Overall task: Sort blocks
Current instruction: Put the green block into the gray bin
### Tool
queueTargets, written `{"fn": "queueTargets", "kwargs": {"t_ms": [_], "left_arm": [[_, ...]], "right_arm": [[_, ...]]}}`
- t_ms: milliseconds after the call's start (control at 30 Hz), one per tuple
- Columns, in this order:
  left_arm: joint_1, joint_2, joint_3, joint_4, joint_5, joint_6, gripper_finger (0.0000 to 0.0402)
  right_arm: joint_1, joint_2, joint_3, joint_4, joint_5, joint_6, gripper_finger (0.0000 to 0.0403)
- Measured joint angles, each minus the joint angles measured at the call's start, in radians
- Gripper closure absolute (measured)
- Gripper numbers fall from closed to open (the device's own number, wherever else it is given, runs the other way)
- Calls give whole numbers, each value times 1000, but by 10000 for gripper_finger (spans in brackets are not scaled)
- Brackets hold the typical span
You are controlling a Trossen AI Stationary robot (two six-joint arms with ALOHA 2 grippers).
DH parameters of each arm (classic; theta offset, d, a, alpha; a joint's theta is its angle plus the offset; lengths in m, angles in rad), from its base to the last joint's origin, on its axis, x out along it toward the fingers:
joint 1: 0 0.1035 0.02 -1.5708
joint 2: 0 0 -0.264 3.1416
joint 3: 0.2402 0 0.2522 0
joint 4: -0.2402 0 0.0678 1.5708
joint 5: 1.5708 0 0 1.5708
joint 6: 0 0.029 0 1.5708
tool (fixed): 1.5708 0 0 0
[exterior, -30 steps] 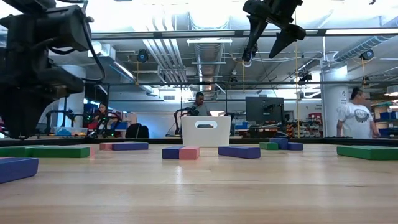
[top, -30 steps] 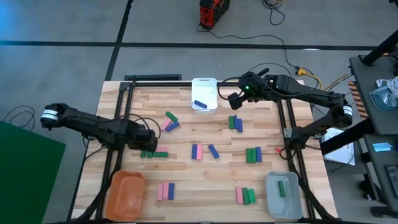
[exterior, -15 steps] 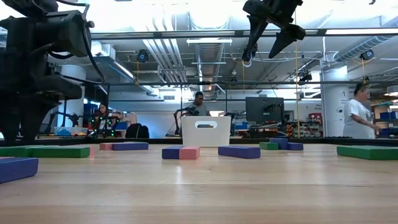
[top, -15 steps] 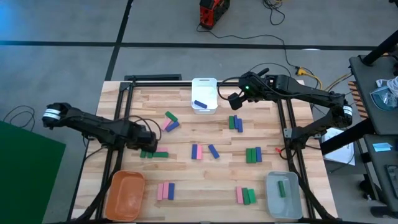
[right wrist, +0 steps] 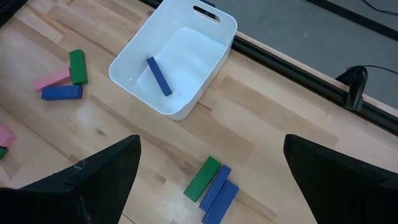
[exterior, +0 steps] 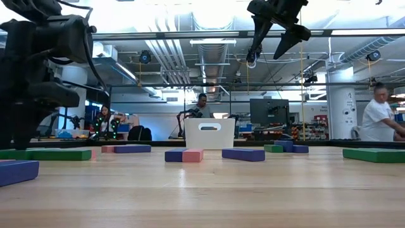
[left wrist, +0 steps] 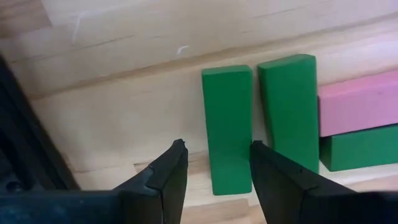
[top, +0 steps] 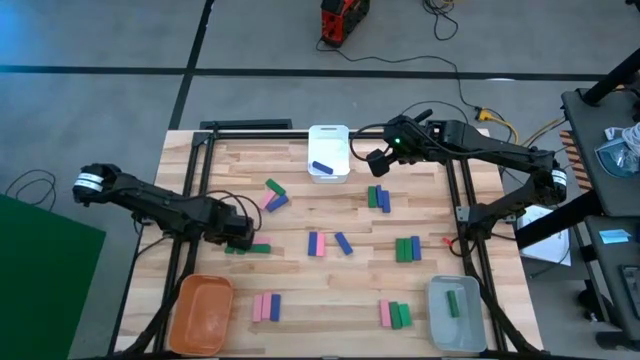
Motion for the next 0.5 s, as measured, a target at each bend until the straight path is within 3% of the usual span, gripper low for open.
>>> {"fn": "queueTargets", "kwargs": {"t_ms": [500], "left_arm": [[0,78,-17,66,-8,26,255]], "right_arm": [[0,0,0,0,0,-19,16]]}}
